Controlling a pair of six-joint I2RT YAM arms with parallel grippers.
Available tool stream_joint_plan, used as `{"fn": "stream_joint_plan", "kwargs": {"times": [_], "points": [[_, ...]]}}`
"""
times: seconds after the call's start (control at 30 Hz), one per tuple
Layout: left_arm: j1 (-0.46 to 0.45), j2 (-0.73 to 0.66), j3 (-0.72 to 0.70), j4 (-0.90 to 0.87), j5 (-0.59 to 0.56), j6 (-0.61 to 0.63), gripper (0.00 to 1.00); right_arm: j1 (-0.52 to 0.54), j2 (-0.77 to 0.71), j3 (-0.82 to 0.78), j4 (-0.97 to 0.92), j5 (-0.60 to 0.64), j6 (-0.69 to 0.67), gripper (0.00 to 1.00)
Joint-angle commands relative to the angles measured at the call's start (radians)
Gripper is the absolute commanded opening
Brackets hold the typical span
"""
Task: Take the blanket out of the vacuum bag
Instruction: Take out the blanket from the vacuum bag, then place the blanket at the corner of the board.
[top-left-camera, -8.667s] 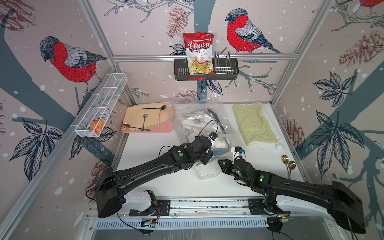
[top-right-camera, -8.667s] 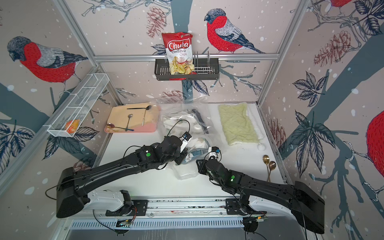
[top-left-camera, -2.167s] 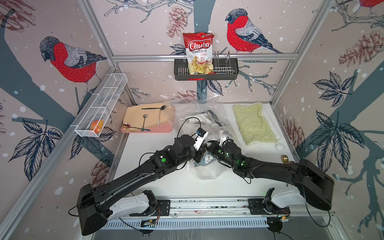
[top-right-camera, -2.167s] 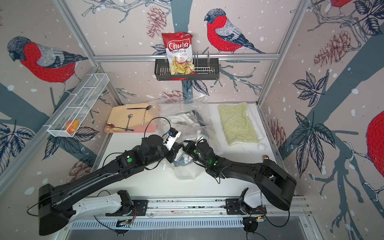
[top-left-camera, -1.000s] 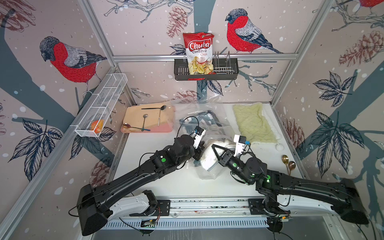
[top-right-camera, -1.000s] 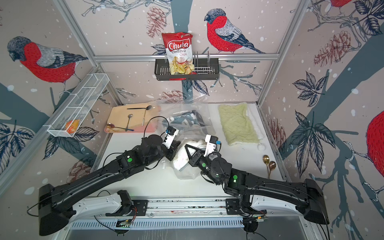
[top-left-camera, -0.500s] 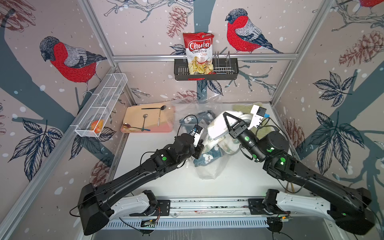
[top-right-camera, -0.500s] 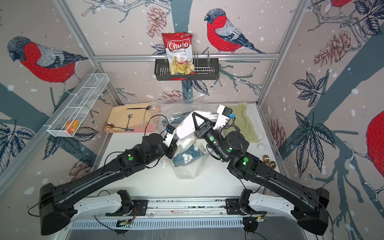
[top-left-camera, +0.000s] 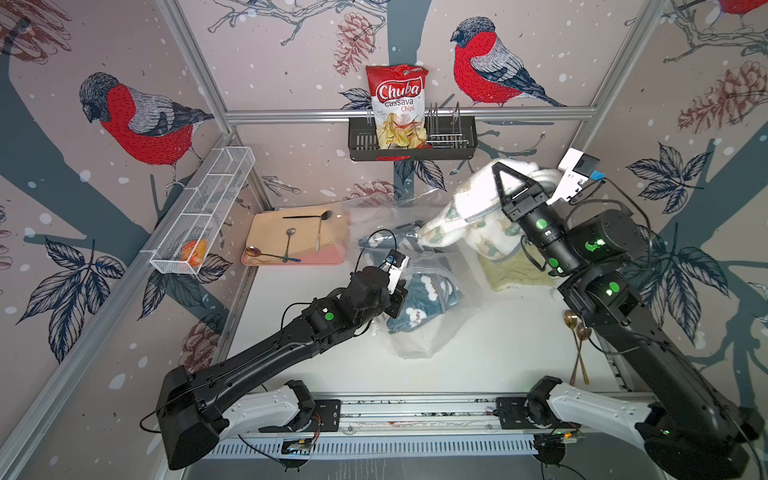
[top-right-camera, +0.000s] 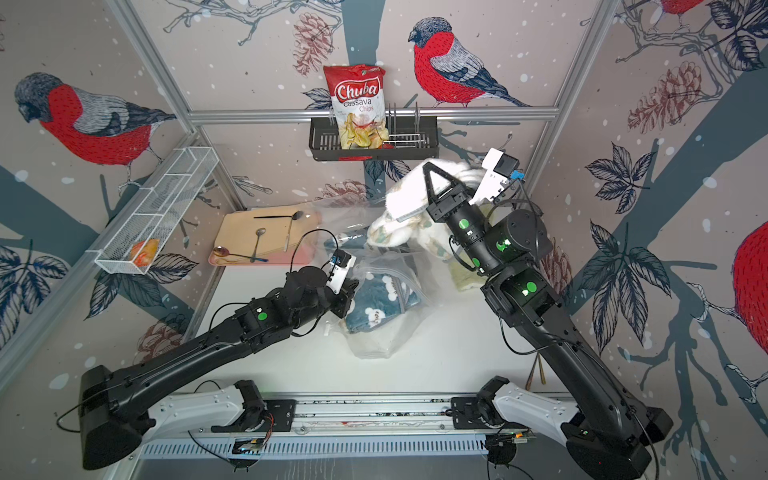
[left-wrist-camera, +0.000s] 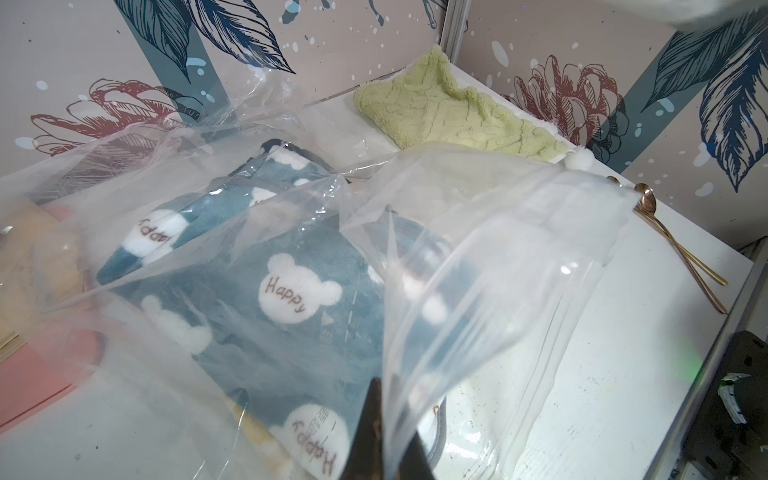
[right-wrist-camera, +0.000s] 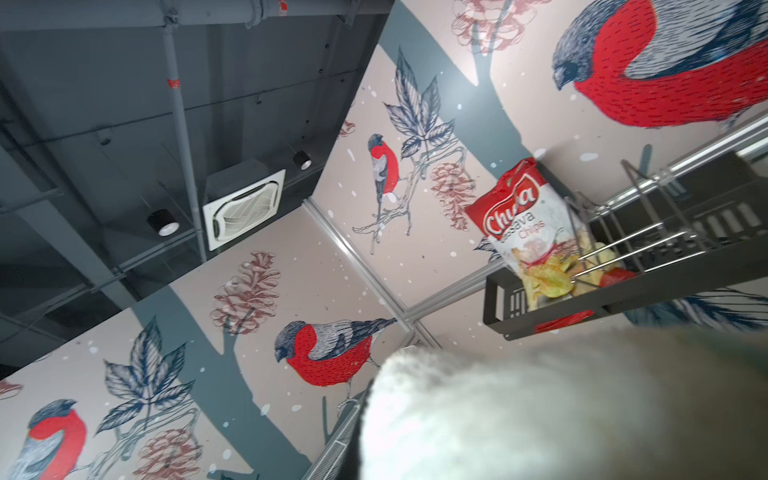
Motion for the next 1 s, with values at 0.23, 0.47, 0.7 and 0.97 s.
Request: {"fn": "stream_joint_plan", "kwargs": {"times": [0.23, 0.47, 0.7, 0.97], "points": [[0.003, -0.021, 0.001, 0.025, -0.006, 0.004, 0.00, -0.494, -0.074, -0.207, 0.030, -0.508, 0.182, 0.00], [0.003, -0.027, 0.000, 0.026, 0.000, 0.008, 0.00, -0.784, -0.116, -0.404, 0.102, -0.776, 0.224, 0.00], [0.003, -0.044, -0.009, 0.036, 0.017, 0.010, 0.00, -0.912, -0.044, -0.535, 0.154, -0.856, 0.170, 0.00], [0.003, -0.028, -0.004, 0.039, 0.006, 0.025, 0.00, -0.870, 0.249, -0.285, 0.135, -0.796, 0.074, 0.00]]}}
